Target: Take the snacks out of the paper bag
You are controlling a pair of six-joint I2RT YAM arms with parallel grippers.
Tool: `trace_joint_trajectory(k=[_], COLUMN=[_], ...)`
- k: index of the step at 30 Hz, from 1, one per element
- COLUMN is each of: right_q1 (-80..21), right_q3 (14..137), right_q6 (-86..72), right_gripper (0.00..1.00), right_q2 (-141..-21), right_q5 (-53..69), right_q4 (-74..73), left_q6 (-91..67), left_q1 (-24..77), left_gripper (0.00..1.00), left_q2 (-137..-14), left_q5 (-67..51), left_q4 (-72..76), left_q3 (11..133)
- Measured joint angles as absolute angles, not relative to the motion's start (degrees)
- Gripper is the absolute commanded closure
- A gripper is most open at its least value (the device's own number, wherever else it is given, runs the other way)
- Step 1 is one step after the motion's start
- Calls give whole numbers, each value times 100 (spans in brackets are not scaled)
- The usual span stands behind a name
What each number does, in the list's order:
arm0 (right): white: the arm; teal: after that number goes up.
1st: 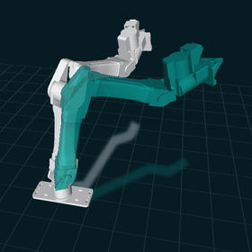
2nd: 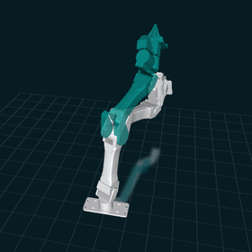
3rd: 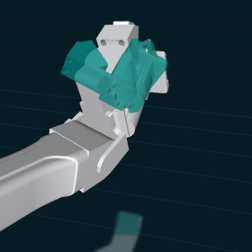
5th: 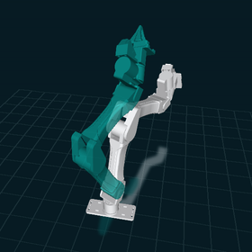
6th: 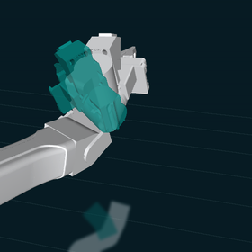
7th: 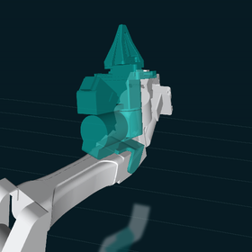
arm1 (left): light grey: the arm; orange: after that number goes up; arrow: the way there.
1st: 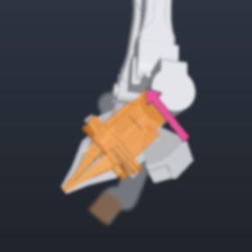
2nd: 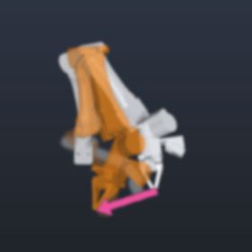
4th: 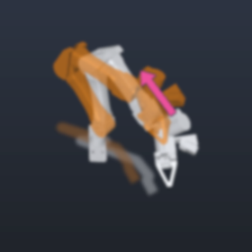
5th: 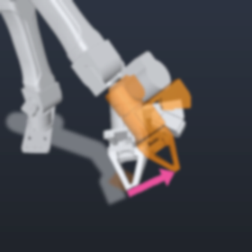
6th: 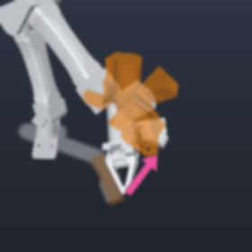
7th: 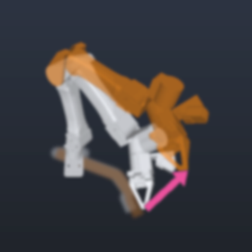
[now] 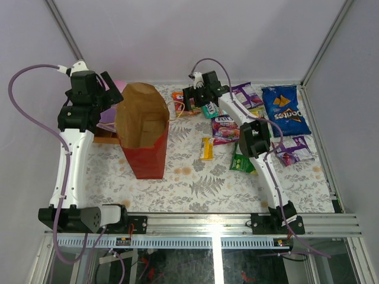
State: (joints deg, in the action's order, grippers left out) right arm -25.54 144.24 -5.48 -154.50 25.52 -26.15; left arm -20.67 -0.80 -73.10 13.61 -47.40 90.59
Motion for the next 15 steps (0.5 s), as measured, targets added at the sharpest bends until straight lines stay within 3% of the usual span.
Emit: trace_joint_trajectory(k=[6,8,15], right_q1=[-2469,-2351,-1737], right_q3=[13041,12608,11981], right_q6=[-1090,-1264,-694], right_gripper=[4,0,1], right_q2=[-14129,-13596,-12766], right_q5=[2810,2700,893], right_q4=[-1868,-1664,-1782], left_q6=[-2062,-2060,-2058], left_q1=[-80,-80,-80], left_gripper=[0,0,0], left_q2=[-7150,-7059,-6956], left_q5=[1367,1365,1197], left_q4=[-4759,-4762,-4755], left_q3=[9122,9122,9091])
